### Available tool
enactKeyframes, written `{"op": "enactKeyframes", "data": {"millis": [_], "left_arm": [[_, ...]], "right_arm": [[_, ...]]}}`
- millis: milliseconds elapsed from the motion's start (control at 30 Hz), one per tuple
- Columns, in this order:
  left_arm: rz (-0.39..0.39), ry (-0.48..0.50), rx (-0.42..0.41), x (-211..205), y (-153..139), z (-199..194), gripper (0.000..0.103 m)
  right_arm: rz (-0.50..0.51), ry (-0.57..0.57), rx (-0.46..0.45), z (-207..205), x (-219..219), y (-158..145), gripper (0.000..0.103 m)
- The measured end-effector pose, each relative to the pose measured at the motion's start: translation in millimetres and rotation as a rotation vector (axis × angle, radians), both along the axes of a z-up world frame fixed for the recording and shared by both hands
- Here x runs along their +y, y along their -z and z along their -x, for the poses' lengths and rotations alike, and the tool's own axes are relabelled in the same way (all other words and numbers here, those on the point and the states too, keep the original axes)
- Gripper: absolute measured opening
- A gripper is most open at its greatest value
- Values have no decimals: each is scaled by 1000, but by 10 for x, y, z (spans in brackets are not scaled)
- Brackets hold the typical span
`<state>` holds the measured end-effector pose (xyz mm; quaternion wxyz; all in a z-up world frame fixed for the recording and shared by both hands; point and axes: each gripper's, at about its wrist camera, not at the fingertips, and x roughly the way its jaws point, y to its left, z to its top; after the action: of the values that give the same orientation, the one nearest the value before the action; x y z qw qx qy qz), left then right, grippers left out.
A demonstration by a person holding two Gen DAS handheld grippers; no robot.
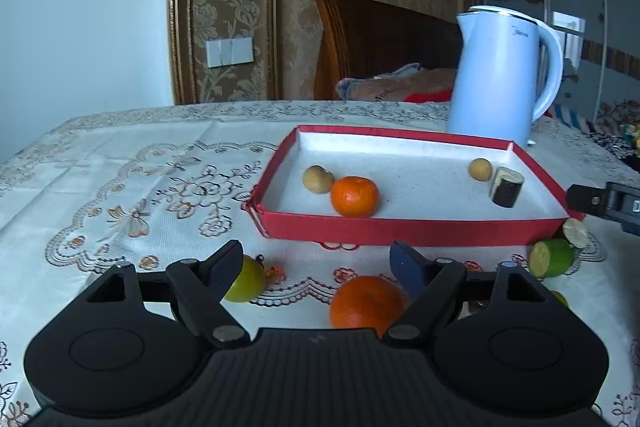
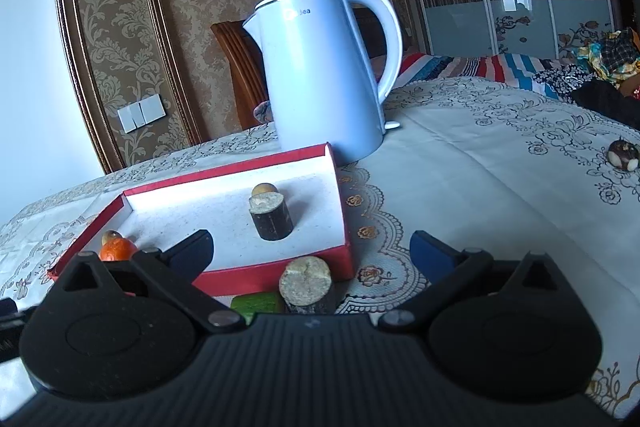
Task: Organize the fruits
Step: 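Move the left tool over the large orange while the right tool approaches another dark chunk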
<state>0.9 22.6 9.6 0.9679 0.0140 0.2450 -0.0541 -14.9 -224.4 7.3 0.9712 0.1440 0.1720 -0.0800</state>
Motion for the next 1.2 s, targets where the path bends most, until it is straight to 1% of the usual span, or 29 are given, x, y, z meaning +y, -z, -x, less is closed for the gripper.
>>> {"op": "enactKeyframes", "data": {"millis": [100,200,333,433,667,800,867,933,967,1033,1100,1167,1200], "left_arm": [[-21,39,54,-60,57,-42,81],[-55,59,82,-131,119,-57,81],[-66,44,109,-142,181,-101,81],[-56,42,141,-127,213,-145,81],[-46,46,148,-128,233,-175,81],[-26,46,164,-102,236,-200,81],[-18,44,176,-88,246,-220,80],[-28,44,172,-102,248,-212,80],[-32,44,171,-109,251,-210,80],[-33,45,171,-111,252,-211,80],[-34,44,172,-115,252,-212,80],[-36,44,173,-117,252,-216,80],[-36,44,172,-119,252,-215,80]], "right_arm": [[-3,-4,8,-12,-1,5,103],[-9,-1,9,-8,-11,8,103],[-21,2,14,-21,-28,9,103],[-22,-3,28,-42,-26,21,103],[-19,4,27,4,-69,7,103],[-67,56,30,131,-305,62,103],[-72,92,44,191,-415,134,103],[-131,77,64,218,-531,172,103],[-135,76,67,230,-555,174,103],[-89,86,75,247,-527,175,103],[-56,68,76,249,-481,163,103],[4,71,84,228,-416,138,103],[45,75,108,188,-377,132,103]]}}
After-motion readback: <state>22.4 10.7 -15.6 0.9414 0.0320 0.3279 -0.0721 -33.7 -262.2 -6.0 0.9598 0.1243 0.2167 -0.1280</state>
